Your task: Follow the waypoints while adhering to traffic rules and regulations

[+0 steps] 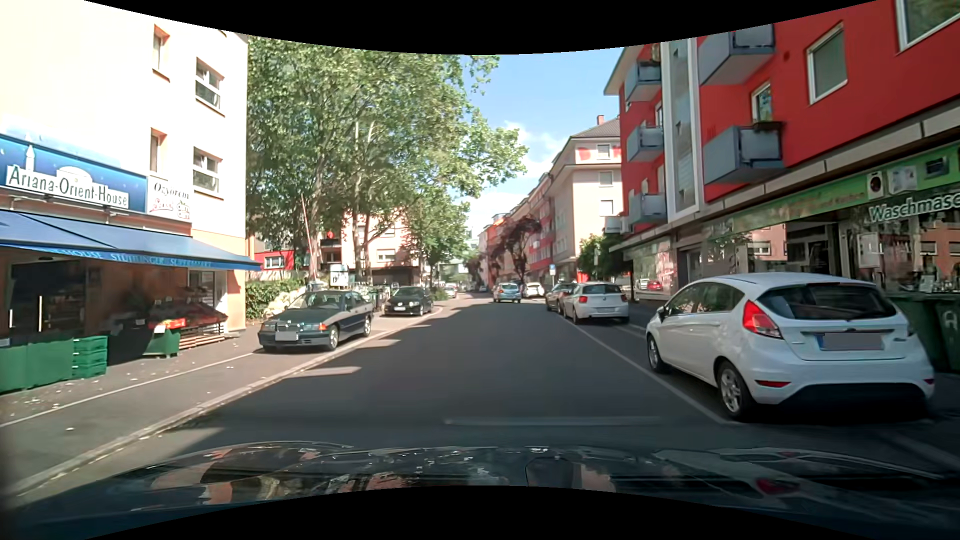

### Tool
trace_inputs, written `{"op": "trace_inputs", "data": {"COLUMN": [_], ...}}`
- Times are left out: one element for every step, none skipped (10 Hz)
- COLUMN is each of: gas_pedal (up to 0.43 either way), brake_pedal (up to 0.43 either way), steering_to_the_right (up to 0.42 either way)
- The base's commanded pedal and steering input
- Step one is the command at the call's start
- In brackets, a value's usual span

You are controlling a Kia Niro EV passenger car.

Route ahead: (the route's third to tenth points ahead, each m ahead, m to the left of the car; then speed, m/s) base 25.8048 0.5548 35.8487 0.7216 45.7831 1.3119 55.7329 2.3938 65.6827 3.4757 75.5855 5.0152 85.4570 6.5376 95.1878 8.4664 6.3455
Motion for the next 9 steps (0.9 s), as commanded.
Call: {"op": "trace_inputs", "data": {"gas_pedal": [0.087,0.087,0.087,0.087,0.087,0.087,0.087,0.087,0.087], "brake_pedal": [0.0,0.0,0.0,0.0,0.0,0.0,0.0,0.0,0.0], "steering_to_the_right": [-0.014,-0.012,-0.007,-0.005,-0.005,-0.004,-0.004,-0.005,-0.004]}}
